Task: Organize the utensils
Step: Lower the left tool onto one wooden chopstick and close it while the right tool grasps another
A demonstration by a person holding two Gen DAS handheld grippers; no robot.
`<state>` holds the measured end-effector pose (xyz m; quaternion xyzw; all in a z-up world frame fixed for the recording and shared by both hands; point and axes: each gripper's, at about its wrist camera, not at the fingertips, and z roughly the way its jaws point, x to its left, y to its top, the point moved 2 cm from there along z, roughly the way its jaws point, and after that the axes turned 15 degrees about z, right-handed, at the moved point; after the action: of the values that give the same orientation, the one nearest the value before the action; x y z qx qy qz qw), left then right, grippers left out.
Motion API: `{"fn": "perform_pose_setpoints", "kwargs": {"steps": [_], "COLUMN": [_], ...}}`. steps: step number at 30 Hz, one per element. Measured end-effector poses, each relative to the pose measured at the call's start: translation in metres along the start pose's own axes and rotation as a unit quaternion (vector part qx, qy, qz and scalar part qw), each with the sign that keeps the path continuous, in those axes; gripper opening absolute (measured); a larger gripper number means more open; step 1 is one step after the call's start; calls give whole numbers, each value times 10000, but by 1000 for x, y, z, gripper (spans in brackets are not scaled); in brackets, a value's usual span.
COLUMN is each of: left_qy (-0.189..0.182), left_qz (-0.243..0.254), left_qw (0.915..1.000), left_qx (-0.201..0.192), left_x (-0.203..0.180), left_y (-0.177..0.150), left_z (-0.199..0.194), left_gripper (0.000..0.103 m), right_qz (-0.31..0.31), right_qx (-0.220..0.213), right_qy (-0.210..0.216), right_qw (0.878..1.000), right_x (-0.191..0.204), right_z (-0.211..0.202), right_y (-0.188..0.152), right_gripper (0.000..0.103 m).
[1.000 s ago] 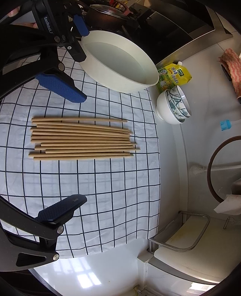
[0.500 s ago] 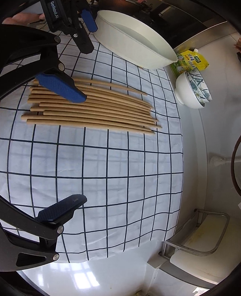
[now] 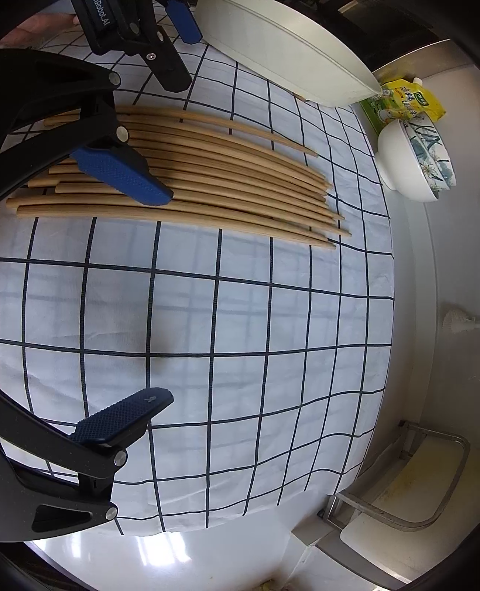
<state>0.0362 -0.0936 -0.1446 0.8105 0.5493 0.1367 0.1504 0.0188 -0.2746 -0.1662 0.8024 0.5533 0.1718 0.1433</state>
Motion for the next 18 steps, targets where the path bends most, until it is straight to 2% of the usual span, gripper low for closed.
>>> {"fn": "perform_pose_setpoints", "kwargs": {"steps": [7,18], "left_qy": [-24,183], "left_qz": [57,165], "left_qw": [10000,9995], "left_qx": [56,187], "left_x": [-6,-15], "left_y": [0,0], "left_z": [6,18], "left_gripper": [97,96], "right_qz": [-27,-122], "right_qx": [-58,-111], "right_qy": [-92,-147], "right_qw": [9999,9998], "right_x": [-3,-10], "right_z": [1,4], "right_y": [-5,-6], "right_gripper": [94,94]}}
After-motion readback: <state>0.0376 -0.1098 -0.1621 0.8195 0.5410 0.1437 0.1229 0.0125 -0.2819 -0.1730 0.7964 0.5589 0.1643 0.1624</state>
